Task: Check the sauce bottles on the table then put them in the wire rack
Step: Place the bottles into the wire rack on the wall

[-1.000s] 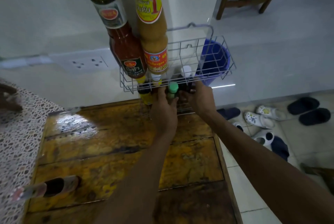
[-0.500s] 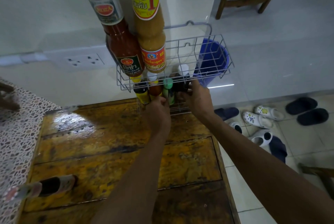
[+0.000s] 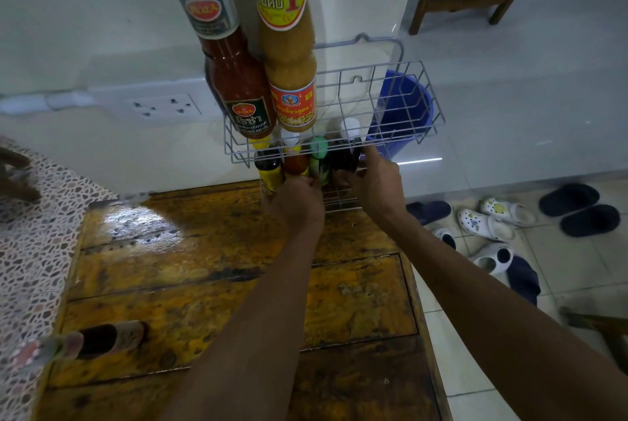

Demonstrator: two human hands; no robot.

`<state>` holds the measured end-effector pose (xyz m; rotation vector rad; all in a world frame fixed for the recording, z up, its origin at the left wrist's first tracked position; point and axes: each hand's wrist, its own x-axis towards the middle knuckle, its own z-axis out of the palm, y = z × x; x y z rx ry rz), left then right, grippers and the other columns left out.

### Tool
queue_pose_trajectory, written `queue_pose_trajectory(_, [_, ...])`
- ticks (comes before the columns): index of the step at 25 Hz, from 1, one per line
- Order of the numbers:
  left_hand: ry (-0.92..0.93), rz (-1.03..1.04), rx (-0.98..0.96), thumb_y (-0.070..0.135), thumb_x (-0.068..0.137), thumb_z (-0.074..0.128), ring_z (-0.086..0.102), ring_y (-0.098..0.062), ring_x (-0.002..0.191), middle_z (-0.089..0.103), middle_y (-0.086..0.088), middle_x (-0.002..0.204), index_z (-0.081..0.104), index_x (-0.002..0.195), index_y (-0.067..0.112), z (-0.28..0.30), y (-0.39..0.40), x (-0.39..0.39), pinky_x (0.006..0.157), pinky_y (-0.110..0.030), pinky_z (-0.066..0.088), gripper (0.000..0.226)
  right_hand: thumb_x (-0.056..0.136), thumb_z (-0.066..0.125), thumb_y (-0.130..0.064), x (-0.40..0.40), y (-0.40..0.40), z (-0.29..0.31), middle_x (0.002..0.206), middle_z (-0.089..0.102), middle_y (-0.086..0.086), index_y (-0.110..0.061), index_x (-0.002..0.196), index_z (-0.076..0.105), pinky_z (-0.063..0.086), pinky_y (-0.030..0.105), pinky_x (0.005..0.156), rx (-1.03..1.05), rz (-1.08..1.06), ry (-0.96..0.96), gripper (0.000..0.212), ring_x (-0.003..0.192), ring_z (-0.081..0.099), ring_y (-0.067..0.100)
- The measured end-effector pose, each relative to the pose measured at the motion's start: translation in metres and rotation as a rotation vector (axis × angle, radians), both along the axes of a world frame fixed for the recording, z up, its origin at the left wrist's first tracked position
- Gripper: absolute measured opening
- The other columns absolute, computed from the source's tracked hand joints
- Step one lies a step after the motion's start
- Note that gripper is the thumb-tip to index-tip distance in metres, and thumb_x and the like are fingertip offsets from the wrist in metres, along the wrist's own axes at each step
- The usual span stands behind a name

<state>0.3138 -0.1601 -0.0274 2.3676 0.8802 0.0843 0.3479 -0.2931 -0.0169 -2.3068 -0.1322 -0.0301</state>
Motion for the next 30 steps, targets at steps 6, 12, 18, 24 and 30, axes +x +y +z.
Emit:
queue_pose_trajectory(6, [-0.073, -0.038, 0.019, 0.040, 0.097, 0.067, 0.070, -0.024, 0.090, 0.079, 0.001, 0.086, 0.082, 0.091, 0.024, 0.002, 0.001, -0.007, 0.115, -0.044, 0.027, 0.023, 0.086, 0.077, -0.025, 0.002, 0.003, -0.004, 0.117, 0.071, 0.002, -0.026, 0.129, 0.048, 0.061, 0.042, 0.083, 0.040, -0.017, 0.038, 0.052, 0.103, 0.070, 0.018])
queue_pose_trajectory(12, [-0.219, -0.188, 0.003, 0.040, 0.095, 0.070, 0.069, -0.023, 0.086, 0.075, -0.001, 0.092, 0.074, 0.097, 0.020, 0.016, 0.015, -0.049, 0.084, -0.038, 0.055, 0.020, 0.088, 0.074, -0.042, -0.024, 0.000, 0.021, 0.115, 0.068, 0.006, -0.020, 0.126, 0.049, 0.059, 0.044, 0.077, 0.010, -0.051, 0.025, 0.051, 0.099, 0.066, 0.023])
queue_pose_trajectory(18, [-0.120, -0.047, -0.109, 0.043, 0.097, 0.067, 0.066, -0.015, 0.084, 0.064, 0.012, 0.088, 0.064, 0.101, 0.031, 0.014, 0.087, -0.224, 0.070, -0.033, 0.052, 0.013, 0.087, 0.076, -0.023, -0.144, 0.063, 0.049, 0.118, 0.063, 0.007, -0.016, 0.127, 0.053, 0.048, 0.031, 0.078, -0.035, 0.114, -0.045, 0.046, 0.103, 0.062, 0.026])
queue_pose_trajectory(24, [0.086, 0.376, -0.249, 0.037, 0.090, 0.075, 0.068, -0.032, 0.100, 0.070, -0.005, 0.101, 0.059, 0.101, 0.027, -0.016, 0.179, -0.378, 0.081, -0.044, 0.057, 0.022, 0.085, 0.079, -0.035, -0.246, 0.220, 0.030, 0.151, 0.044, 0.008, -0.019, 0.149, 0.040, 0.040, 0.039, 0.109, -0.093, 0.525, 0.240, 0.077, 0.137, 0.043, 0.028])
queue_pose_trajectory(30, [0.002, 0.079, -0.432, 0.027, 0.092, 0.077, 0.052, -0.016, 0.136, 0.050, 0.001, 0.153, 0.023, 0.162, 0.025, -0.003, 0.258, -0.361, 0.104, -0.041, 0.052, 0.088, 0.090, 0.074, -0.034, -0.280, 0.305, 0.013, 0.145, 0.053, -0.001, -0.027, 0.145, 0.046, 0.042, 0.037, 0.101, -0.010, 0.611, 0.249, 0.062, 0.132, 0.048, 0.023])
